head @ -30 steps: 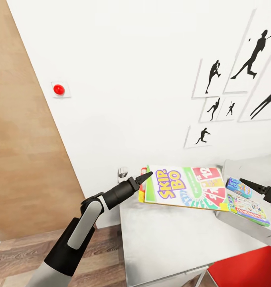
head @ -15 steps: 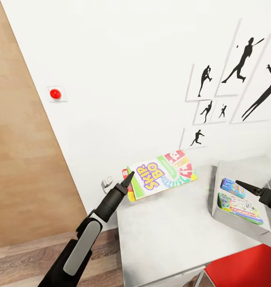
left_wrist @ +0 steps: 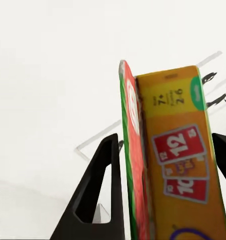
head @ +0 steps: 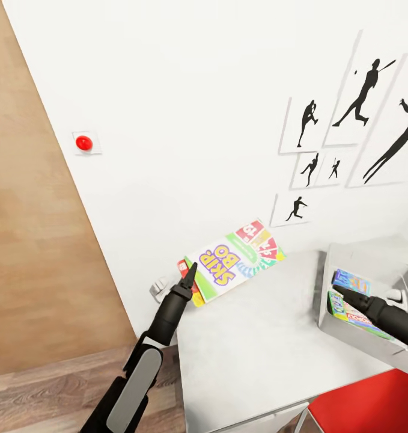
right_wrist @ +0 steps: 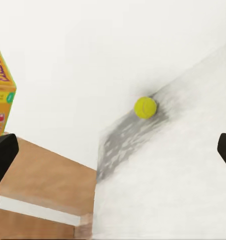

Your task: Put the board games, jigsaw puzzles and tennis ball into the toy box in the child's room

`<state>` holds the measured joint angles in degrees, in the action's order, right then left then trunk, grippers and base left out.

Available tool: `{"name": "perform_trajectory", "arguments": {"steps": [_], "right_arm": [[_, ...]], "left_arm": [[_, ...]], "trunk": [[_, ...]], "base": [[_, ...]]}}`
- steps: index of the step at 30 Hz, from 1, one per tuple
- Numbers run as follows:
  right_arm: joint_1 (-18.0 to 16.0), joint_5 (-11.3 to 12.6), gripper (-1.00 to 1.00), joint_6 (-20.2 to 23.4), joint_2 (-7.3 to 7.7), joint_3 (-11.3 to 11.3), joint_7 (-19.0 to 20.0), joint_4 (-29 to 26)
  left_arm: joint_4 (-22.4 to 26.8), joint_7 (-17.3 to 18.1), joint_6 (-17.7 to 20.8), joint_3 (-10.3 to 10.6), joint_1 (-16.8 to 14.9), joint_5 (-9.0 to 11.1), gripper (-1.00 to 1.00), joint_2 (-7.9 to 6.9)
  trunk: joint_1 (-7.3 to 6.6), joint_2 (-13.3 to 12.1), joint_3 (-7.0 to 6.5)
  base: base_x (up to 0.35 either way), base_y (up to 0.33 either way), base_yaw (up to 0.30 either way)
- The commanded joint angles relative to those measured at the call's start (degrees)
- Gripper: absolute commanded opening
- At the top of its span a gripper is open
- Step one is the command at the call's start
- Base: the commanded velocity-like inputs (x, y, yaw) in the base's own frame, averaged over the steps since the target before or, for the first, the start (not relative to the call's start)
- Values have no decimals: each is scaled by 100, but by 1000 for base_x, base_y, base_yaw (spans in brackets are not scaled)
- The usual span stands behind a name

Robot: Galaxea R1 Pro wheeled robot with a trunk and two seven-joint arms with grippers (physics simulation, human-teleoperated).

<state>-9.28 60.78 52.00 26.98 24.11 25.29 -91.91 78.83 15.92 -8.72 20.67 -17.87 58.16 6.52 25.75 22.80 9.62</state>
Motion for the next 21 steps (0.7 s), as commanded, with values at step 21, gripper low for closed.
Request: {"name": "perform_trajectory", "arguments": {"steps": [21], "right_arm": [[-254, 289, 100, 800, -1564, 50, 448, 4]], "left_arm": [[-816, 776, -112, 400, -174, 454, -100, 144]], "trunk": [[3, 12, 10]], "base": [[0, 0, 0]]}}
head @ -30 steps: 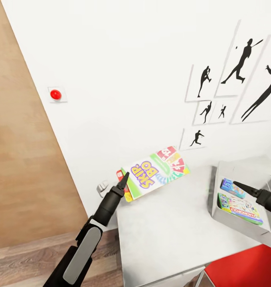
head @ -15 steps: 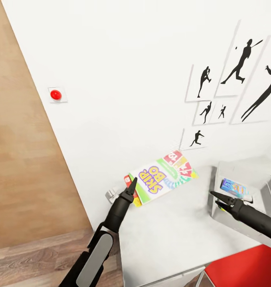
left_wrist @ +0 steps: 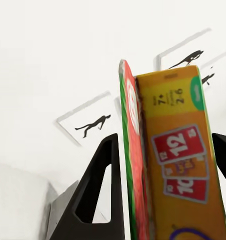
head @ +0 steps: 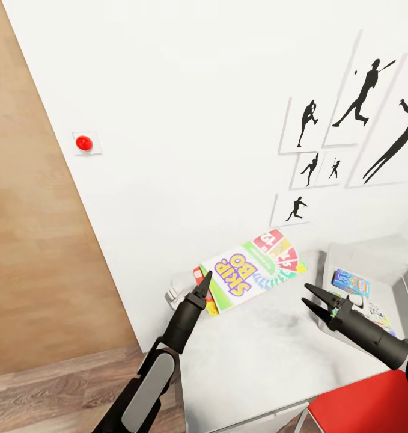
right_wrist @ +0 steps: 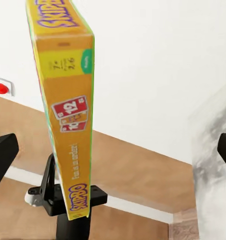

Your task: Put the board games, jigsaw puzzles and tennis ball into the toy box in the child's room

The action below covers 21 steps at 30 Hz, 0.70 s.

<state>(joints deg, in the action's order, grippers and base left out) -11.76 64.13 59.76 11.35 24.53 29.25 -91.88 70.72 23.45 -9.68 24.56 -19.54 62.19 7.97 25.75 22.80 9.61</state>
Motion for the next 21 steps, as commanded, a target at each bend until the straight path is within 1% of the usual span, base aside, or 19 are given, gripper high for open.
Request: {"name": "perform_trajectory", "arguments": {"steps": [1, 15, 18, 21], "right_arm": [[-4, -42, 100, 24, -10, 8, 82, 5], [2, -31, 100, 24, -51, -1, 206, 14], [-13, -32, 100, 24, -48, -11, 216, 13], [-46, -32, 100, 24, -47, -15, 219, 21]], "left_arm": [[-15, 34, -16, 11, -10, 56, -100, -1], [-56, 74, -12, 16, -35, 78, -100, 5], [-57, 72, -9, 20, -39, 145, -100, 12], [-58, 69, -8, 25, -40, 260, -100, 12]], "trunk": [[3, 12, 11], [3, 12, 11], [3, 12, 11], [3, 12, 11]], "base": [[0, 0, 0], [0, 0, 0], [0, 0, 0], [0, 0, 0]]}}
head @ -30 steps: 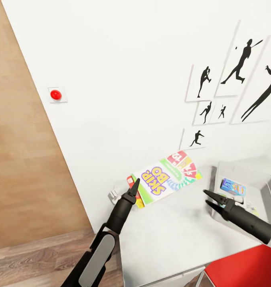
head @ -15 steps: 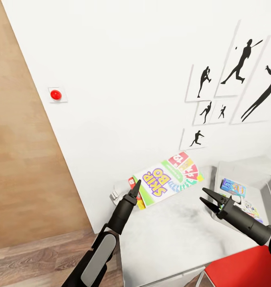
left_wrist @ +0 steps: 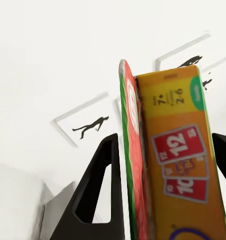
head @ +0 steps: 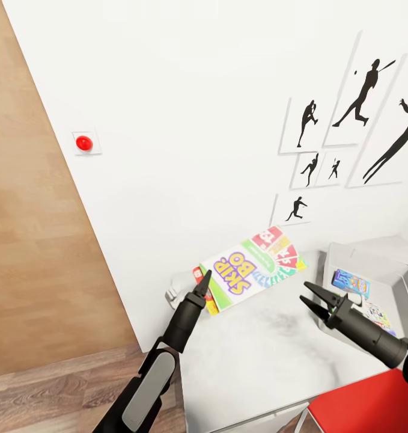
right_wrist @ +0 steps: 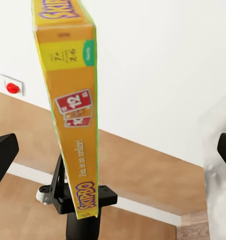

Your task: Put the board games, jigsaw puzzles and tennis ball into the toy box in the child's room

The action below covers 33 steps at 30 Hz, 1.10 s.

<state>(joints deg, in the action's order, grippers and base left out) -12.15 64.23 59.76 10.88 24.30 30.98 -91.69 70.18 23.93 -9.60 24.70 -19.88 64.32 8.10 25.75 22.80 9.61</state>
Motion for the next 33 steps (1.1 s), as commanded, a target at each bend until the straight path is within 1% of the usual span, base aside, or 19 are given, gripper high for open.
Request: {"name": "perform_trajectory", "arguments": {"steps": [1, 2, 4, 5, 11, 14, 18, 22, 23, 27, 33], "right_arm": [[-19, -44, 100, 24, 0, 7, 46, 6], [-44, -53, 100, 24, -1, 4, 47, 17], [-54, -60, 100, 5, -2, 1, 49, 23], [-70, -69, 100, -84, -8, -11, 52, 31], [-113, -95, 100, -282, -97, -155, 53, 42], [-241, -106, 100, -464, -123, -227, 51, 93], [-414, -123, 100, -770, -135, -462, 44, 220], [-490, -134, 100, -931, -142, -743, 42, 278], [-490, -134, 100, -931, -142, -743, 42, 278], [-521, -137, 100, -1028, -151, -902, 41, 302], [-544, -139, 100, -1149, -151, -979, 40, 314]], "left_arm": [[-4, 20, -16, 13, -6, 81, -100, 0], [-4, 17, -16, 14, -7, 128, -100, 3], [-4, 13, -16, 17, -7, 145, -100, 3], [-4, 8, -16, 20, -9, 170, -100, 8], [-4, -5, -14, 25, -14, 198, -100, 18], [-4, -8, -12, 25, -15, 201, -100, 20], [-4, -11, -9, 26, -16, 203, -100, 21], [-4, -16, -8, 26, -16, 204, -100, 23], [-4, -16, -8, 26, -16, 204, -100, 23], [-4, -22, -5, 26, -21, 204, -100, 24], [-4, -27, 0, 26, -29, 204, -100, 24]], "trunk": [[3, 11, 11], [3, 11, 11], [3, 11, 11], [3, 11, 11], [3, 11, 11], [3, 11, 11], [3, 11, 11], [3, 11, 11], [3, 11, 11], [3, 11, 11], [3, 11, 11]], "base": [[0, 0, 0], [0, 0, 0], [0, 0, 0], [0, 0, 0], [0, 0, 0], [0, 0, 0], [0, 0, 0], [0, 0, 0], [0, 0, 0], [0, 0, 0], [0, 0, 0]]}}
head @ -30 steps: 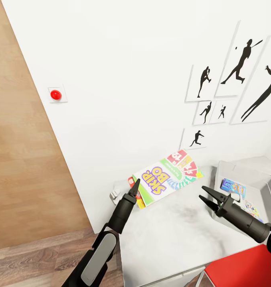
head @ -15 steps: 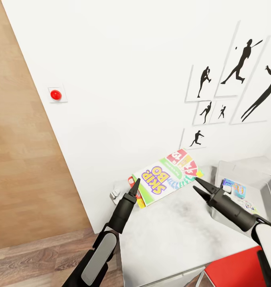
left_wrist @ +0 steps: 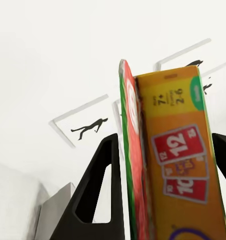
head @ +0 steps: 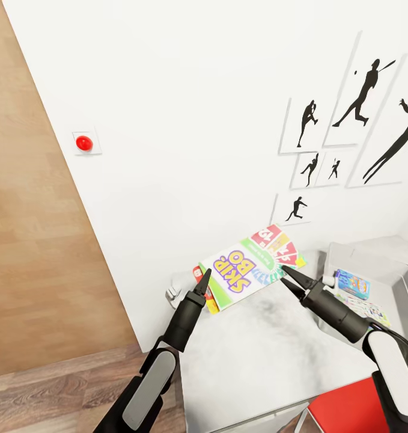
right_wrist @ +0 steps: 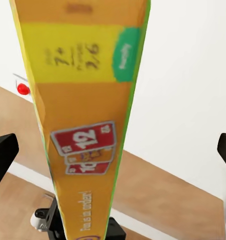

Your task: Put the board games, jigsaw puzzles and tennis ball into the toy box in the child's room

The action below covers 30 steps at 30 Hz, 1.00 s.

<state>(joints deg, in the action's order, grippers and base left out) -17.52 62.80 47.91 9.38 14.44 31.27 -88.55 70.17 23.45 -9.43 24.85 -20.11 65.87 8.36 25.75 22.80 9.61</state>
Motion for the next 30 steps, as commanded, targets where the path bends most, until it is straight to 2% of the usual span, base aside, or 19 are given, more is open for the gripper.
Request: {"name": "perform_trajectory", "arguments": {"steps": [1, 12, 30], "right_arm": [[-8, 4, 100, 25, -2, 0, 11, 1], [-5, -3, 100, -22, -43, -213, 10, 4], [0, 4, 100, -29, -92, -282, 9, 5]], "left_arm": [[-4, 21, -17, 11, -7, 49, -100, -2], [6, 13, -15, 11, -20, 64, -100, -1], [13, 4, -15, 11, -48, 89, -100, 0]], "trunk": [[3, 12, 11], [3, 12, 11], [3, 12, 11]], "base": [[0, 0, 0], [0, 0, 0], [0, 0, 0]]}}
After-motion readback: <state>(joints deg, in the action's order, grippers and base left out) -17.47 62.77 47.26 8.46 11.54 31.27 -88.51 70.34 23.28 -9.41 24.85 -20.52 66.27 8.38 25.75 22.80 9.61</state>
